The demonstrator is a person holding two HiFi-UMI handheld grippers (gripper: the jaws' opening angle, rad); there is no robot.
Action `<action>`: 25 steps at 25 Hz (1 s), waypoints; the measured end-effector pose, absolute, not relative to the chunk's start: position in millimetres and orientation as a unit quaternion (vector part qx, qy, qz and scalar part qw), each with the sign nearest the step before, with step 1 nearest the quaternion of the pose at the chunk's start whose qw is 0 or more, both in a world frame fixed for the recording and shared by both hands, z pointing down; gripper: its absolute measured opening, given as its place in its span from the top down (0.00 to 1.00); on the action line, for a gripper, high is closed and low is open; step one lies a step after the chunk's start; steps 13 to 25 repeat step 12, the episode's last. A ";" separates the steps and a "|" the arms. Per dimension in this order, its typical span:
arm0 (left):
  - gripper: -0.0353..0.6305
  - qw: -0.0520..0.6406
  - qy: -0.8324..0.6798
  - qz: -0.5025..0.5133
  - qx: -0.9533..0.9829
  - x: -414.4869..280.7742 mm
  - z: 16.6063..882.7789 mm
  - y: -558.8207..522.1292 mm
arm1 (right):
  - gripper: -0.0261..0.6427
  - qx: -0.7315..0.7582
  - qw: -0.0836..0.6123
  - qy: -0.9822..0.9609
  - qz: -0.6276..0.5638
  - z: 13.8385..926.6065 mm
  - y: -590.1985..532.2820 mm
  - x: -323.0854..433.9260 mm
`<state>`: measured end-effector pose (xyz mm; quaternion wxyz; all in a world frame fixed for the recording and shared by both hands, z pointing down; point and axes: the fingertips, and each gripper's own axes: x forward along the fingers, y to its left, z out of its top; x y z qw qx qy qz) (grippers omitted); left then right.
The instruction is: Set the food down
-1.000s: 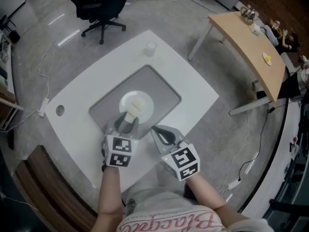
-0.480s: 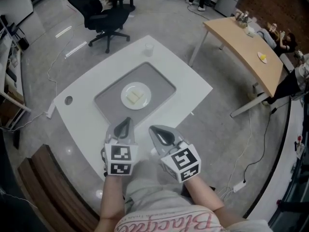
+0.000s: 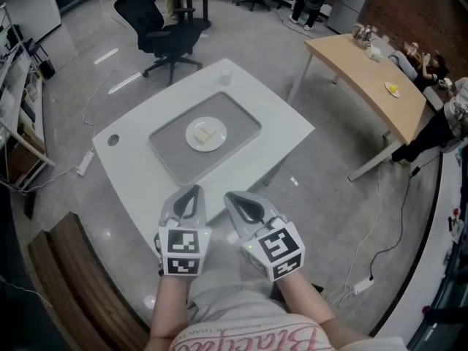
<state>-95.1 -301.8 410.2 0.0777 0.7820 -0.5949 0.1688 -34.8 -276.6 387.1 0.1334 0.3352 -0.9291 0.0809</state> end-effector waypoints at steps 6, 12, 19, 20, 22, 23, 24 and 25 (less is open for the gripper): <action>0.95 0.074 -0.601 0.160 0.780 -90.2 397.1 -277.8 | 0.96 0.331 0.121 -0.933 0.076 376.5 -253.5 -29.9; 0.95 0.071 -0.602 0.151 0.781 -81.0 389.9 -251.0 | 0.96 0.334 0.117 -0.933 0.065 369.8 -231.3 -23.9; 0.95 0.071 -0.602 0.151 0.781 -81.0 389.9 -251.0 | 0.96 0.334 0.117 -0.933 0.065 369.8 -231.3 -23.9; 0.95 0.071 -0.602 0.151 0.781 -81.0 389.9 -251.0 | 0.96 0.334 0.117 -0.933 0.065 369.8 -231.3 -23.9; 0.95 0.071 -0.602 0.151 0.781 -81.0 389.9 -251.0 | 0.96 0.334 0.117 -0.933 0.065 369.8 -231.3 -23.9; 0.95 0.071 -0.602 0.151 0.781 -81.0 389.9 -251.0 | 0.96 0.334 0.117 -0.933 0.065 369.8 -231.3 -23.9; 0.95 0.071 -0.602 0.151 0.781 -81.0 389.9 -251.0 | 0.96 0.334 0.117 -0.933 0.065 369.8 -231.3 -23.9; 0.95 0.071 -0.602 0.151 0.781 -81.0 389.9 -251.0 | 0.96 0.334 0.117 -0.933 0.065 369.8 -231.3 -23.9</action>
